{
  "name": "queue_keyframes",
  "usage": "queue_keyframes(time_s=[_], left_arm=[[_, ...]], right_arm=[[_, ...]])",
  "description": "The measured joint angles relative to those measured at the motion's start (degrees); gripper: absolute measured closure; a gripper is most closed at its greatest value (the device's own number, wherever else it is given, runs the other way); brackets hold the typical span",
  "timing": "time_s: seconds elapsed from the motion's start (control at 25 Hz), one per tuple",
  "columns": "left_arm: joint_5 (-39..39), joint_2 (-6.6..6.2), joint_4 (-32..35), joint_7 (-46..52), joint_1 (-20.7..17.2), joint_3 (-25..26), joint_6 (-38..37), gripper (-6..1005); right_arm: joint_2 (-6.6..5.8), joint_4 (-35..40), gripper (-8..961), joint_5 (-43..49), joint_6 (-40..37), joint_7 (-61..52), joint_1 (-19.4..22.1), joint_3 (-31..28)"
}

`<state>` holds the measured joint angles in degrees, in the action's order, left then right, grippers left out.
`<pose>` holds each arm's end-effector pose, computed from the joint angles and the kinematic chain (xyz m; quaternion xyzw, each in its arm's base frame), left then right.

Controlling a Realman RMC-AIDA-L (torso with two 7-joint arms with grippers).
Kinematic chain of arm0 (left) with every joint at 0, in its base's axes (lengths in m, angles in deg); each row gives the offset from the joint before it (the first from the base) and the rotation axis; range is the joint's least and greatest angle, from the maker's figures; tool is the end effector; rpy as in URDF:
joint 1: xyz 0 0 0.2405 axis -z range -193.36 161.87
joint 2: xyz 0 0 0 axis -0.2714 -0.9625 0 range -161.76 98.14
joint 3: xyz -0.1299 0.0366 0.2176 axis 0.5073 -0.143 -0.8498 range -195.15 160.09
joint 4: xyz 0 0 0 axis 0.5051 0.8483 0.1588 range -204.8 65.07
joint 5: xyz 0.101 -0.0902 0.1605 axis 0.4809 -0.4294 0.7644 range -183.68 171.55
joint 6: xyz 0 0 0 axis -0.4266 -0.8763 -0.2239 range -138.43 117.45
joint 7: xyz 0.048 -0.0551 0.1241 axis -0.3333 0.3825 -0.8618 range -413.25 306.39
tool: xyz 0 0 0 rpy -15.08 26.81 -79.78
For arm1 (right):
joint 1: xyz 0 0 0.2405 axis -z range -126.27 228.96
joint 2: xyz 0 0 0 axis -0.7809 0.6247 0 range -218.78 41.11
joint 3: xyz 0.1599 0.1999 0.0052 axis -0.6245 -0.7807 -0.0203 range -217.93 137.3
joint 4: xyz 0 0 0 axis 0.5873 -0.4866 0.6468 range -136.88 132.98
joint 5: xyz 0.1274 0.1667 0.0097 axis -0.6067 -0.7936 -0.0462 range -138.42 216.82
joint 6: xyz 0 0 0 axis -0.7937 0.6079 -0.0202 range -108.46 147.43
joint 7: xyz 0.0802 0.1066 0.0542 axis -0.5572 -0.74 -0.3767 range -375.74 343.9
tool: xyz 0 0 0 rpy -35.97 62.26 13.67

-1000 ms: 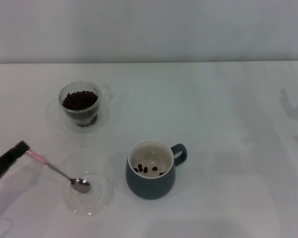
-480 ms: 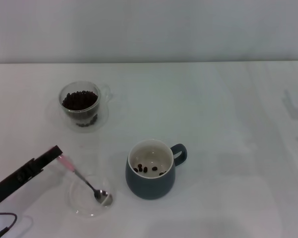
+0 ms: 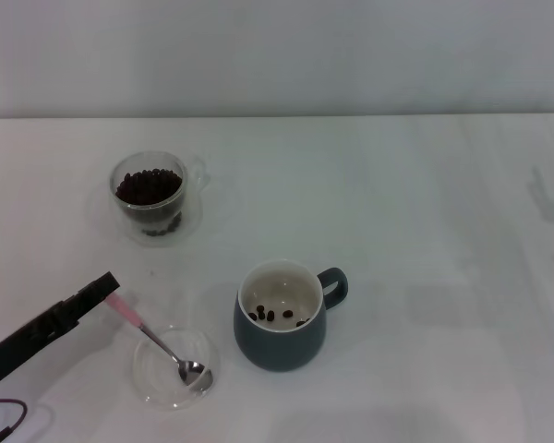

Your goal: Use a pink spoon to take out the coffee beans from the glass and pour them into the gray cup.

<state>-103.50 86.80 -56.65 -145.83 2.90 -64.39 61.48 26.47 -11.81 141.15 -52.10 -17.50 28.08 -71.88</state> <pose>-0.3469 0.2731 -0.0405 -0.7018 -0.5636 -0.3750 0.2216 0.3614 0.3202 0.0335 -0.6212 0.2218 0.2706 0.7012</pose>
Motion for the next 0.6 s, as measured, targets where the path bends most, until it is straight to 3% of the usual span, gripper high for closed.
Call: queue_keyframes(time_s=[0.32,0.6], left_arm=[[-2.52,-0.25,1.0,-5.06,-1.62,0.17,-1.4,501],[-14.87,0.04,3.95,-22.21,-6.72,0.19,-1.35,230]], right_arm=[[0.0,-0.39,96,0.0,-0.05,-0.01,-0.03,0.02],[0.0,-0.59,96,-0.04,0.35,-0.09,-0.02,-0.13]])
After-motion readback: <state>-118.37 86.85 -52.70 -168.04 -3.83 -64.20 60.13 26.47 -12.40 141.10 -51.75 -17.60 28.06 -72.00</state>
